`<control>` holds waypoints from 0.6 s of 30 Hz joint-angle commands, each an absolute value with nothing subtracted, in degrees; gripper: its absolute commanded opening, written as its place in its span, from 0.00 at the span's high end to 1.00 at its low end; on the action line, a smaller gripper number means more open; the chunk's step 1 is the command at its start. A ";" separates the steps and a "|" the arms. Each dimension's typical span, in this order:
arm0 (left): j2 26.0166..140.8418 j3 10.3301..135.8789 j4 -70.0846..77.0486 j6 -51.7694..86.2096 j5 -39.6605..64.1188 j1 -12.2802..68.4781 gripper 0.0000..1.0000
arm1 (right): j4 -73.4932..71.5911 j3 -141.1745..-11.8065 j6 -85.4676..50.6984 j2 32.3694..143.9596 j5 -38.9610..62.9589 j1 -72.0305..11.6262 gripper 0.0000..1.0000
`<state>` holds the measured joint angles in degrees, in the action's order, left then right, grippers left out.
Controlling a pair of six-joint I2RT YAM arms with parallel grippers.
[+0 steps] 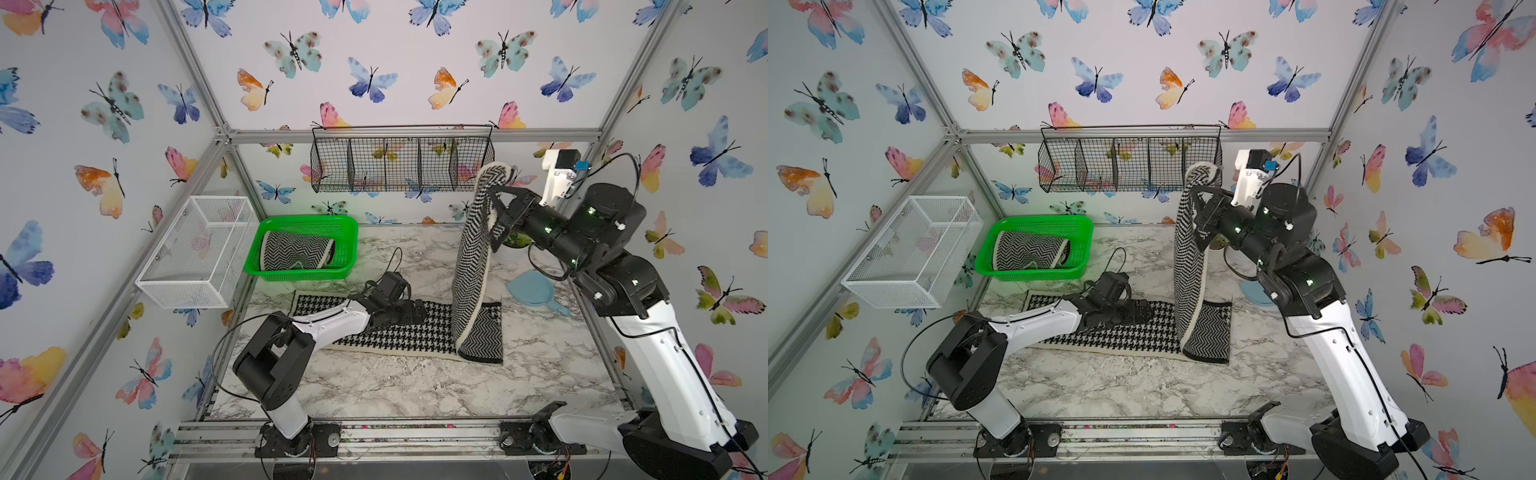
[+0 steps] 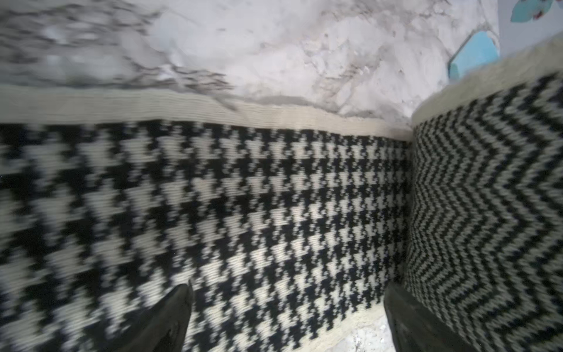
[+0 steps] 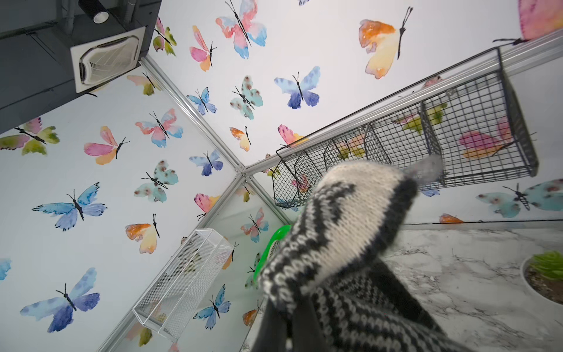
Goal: Roll up the scarf and place it into the basket
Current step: Flatten out the scarf at the center of the board, then fold the scarf at the center of the board.
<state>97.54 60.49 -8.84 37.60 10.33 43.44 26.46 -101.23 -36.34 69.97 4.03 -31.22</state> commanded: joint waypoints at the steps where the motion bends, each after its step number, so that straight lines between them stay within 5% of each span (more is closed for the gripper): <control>1: 99.77 63.44 -7.41 39.64 10.88 46.59 0.02 | 32.53 -102.31 -33.20 67.51 -1.20 -31.64 0.98; 18: 104.67 66.80 -6.86 41.18 13.21 49.50 0.02 | 24.28 -93.51 -36.39 72.11 9.09 -31.64 0.98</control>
<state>103.48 66.17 -7.05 40.95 11.99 48.66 28.05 -93.80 -35.35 72.27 5.87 -31.22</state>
